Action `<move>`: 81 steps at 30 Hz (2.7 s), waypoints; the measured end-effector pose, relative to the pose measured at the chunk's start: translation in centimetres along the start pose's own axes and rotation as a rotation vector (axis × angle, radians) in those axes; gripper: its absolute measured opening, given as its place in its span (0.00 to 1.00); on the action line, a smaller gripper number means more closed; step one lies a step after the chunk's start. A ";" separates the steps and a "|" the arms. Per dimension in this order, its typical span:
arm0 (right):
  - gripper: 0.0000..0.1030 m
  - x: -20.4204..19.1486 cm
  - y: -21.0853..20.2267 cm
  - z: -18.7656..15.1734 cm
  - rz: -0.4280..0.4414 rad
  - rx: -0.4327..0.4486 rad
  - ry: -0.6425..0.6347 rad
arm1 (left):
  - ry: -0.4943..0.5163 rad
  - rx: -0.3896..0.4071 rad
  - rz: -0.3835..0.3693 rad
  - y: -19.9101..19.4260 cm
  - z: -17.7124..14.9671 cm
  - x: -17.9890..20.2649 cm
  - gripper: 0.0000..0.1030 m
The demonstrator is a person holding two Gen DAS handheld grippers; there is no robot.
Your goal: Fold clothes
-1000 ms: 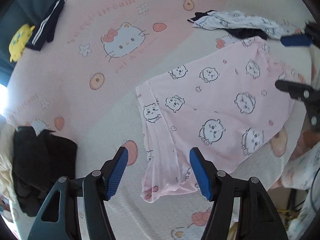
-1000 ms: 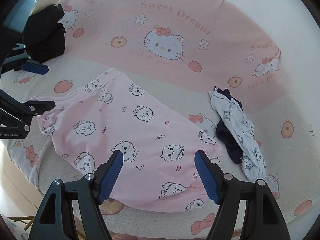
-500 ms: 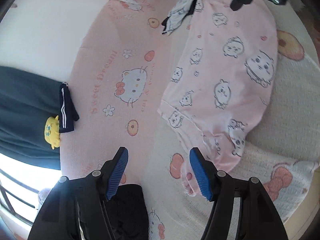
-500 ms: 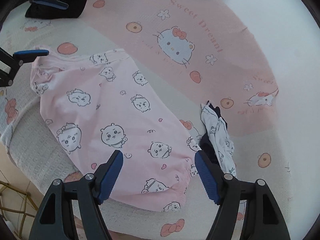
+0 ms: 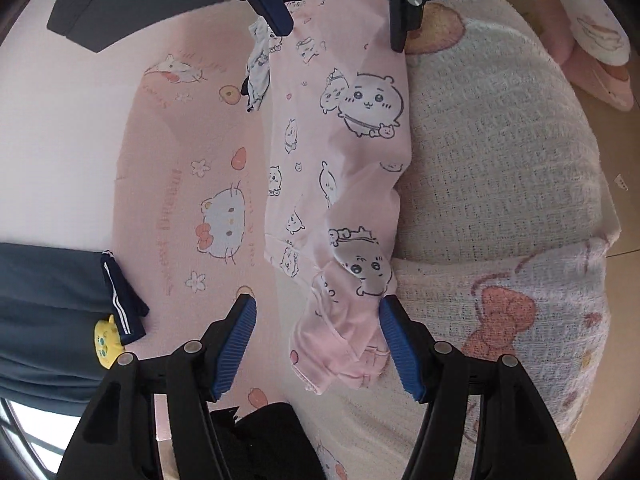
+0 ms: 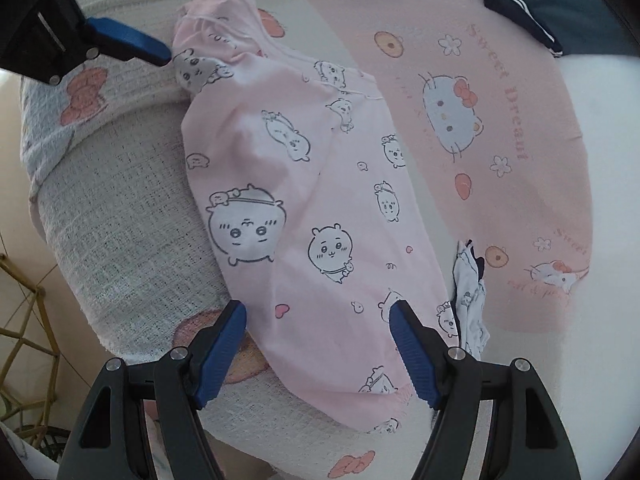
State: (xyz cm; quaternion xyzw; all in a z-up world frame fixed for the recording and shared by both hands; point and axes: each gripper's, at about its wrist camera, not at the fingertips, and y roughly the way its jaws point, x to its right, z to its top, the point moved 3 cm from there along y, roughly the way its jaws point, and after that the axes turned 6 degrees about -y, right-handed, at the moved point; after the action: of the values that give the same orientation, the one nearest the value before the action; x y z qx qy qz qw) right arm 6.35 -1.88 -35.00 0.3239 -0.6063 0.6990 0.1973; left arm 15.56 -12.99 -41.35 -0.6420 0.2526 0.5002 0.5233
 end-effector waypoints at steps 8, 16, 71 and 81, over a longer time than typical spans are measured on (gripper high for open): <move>0.71 -0.6 1.0 0.7 -0.024 0.016 -0.058 | 0.145 0.002 0.052 3.0 0.4 1.4 0.61; 0.72 -1.1 0.0 1.1 0.002 0.101 -0.076 | 0.182 0.010 -0.156 2.0 -0.3 0.6 0.61; 0.06 5.4 1.9 2.3 0.356 0.200 0.441 | -1.207 -0.334 -0.900 10.7 -4.2 -11.7 0.18; 0.06 10.2 5.0 1.6 0.474 0.180 0.752 | -1.193 -0.315 -0.855 12.7 -2.1 -14.4 0.18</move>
State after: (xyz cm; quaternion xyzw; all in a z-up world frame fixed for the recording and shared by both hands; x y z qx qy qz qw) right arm -3.92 -5.58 -31.48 -0.0845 -0.4870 0.8437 0.2092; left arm 0.28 -21.94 -33.70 -0.3713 -0.4199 0.5465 0.6222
